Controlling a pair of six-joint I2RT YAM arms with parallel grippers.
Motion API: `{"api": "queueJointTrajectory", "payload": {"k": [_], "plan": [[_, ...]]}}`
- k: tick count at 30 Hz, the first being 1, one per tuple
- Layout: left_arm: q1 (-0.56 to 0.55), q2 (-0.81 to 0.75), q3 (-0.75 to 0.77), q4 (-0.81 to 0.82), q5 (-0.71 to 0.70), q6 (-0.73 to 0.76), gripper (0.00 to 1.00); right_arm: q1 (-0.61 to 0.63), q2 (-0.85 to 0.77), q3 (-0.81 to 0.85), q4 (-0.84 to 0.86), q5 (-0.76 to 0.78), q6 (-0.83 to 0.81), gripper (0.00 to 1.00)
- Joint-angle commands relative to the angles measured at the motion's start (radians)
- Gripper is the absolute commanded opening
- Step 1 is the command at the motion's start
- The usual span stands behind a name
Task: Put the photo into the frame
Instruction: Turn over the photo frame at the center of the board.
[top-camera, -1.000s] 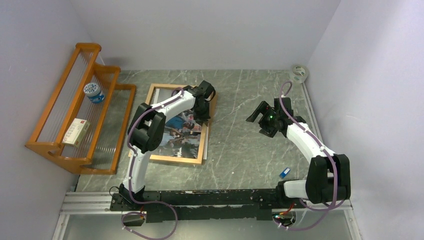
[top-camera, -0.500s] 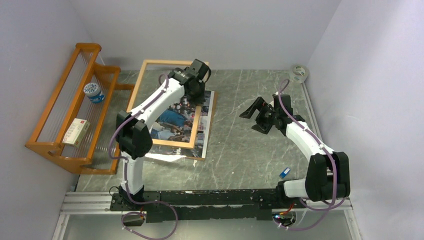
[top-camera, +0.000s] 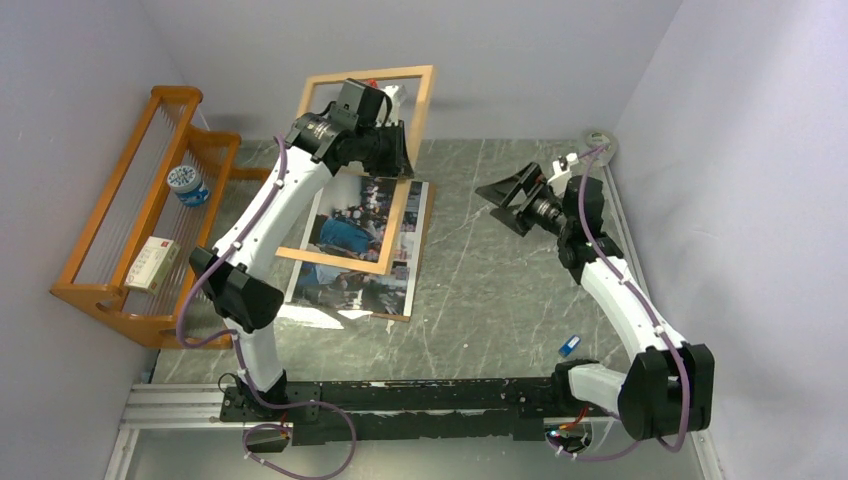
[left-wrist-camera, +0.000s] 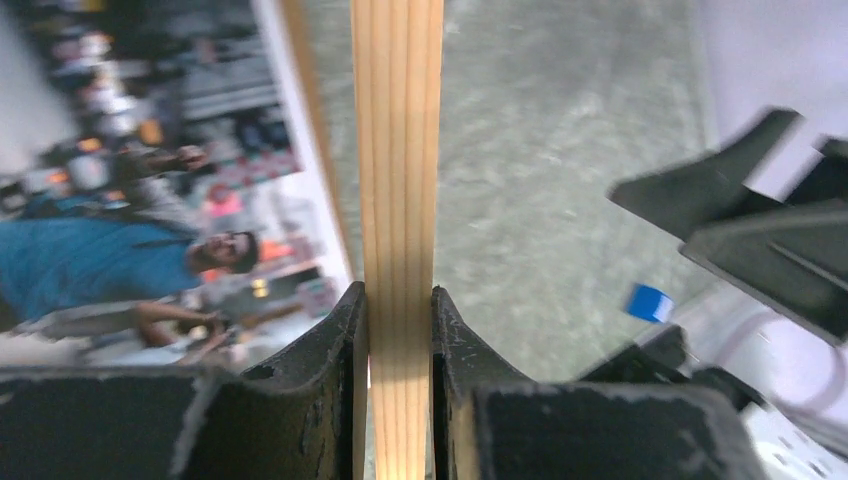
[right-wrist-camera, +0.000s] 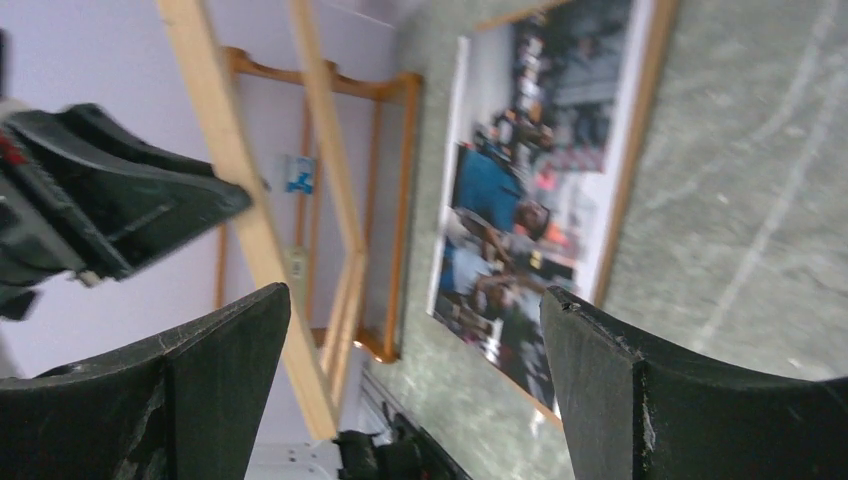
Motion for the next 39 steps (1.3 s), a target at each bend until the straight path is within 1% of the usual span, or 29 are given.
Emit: {"api": "queueJointTrajectory", "payload": {"k": [1,3,6,10,13,17,20,21,24,28,32,34,36,37,38,39], "plan": [[-0.009,-0.063,0.06,0.128,0.306,-0.012,0.02,0.002,-0.062,0.044,0.288,-0.024,0.167,0.99],[-0.009,-0.068,0.067,0.166,0.41,-0.044,0.03,0.002,-0.064,0.062,0.364,-0.034,0.21,0.99],[-0.008,-0.086,0.047,0.266,0.55,-0.115,0.03,0.004,-0.049,0.102,0.424,-0.069,0.254,0.99],[-0.009,-0.105,0.002,0.46,0.723,-0.236,0.03,0.018,-0.033,0.157,0.48,-0.097,0.281,0.99],[-0.009,-0.116,-0.041,0.591,0.805,-0.33,0.02,0.038,-0.021,0.195,0.515,-0.095,0.288,0.99],[-0.01,-0.119,-0.108,0.786,0.901,-0.482,0.03,0.071,0.004,0.257,0.485,-0.07,0.268,0.99],[-0.009,-0.117,-0.161,0.958,0.954,-0.616,0.03,0.088,0.026,0.293,0.477,-0.053,0.268,0.95],[-0.009,-0.119,-0.175,0.999,0.962,-0.657,0.03,0.093,0.035,0.305,0.464,-0.045,0.271,0.92],[-0.009,-0.125,-0.204,1.075,0.977,-0.706,0.03,0.098,0.055,0.335,0.455,-0.033,0.282,0.79],[-0.009,-0.135,-0.236,1.109,0.986,-0.734,0.03,0.104,0.077,0.364,0.424,-0.01,0.298,0.58],[-0.009,-0.149,-0.276,1.148,0.996,-0.763,0.03,0.105,0.091,0.358,0.429,0.019,0.33,0.43],[-0.009,-0.155,-0.287,1.139,1.0,-0.757,0.03,0.106,0.098,0.353,0.448,0.029,0.347,0.32],[-0.01,-0.161,-0.29,1.097,0.997,-0.728,0.03,0.106,0.102,0.364,0.434,0.036,0.348,0.19],[-0.007,-0.163,-0.285,1.059,0.989,-0.698,0.08,0.107,0.104,0.375,0.413,0.04,0.343,0.12],[-0.007,-0.166,-0.277,0.987,0.976,-0.651,0.18,0.107,0.102,0.386,0.384,0.046,0.33,0.04],[-0.008,-0.172,-0.265,0.903,0.952,-0.58,0.33,0.107,0.101,0.396,0.359,0.049,0.318,0.0]]}}
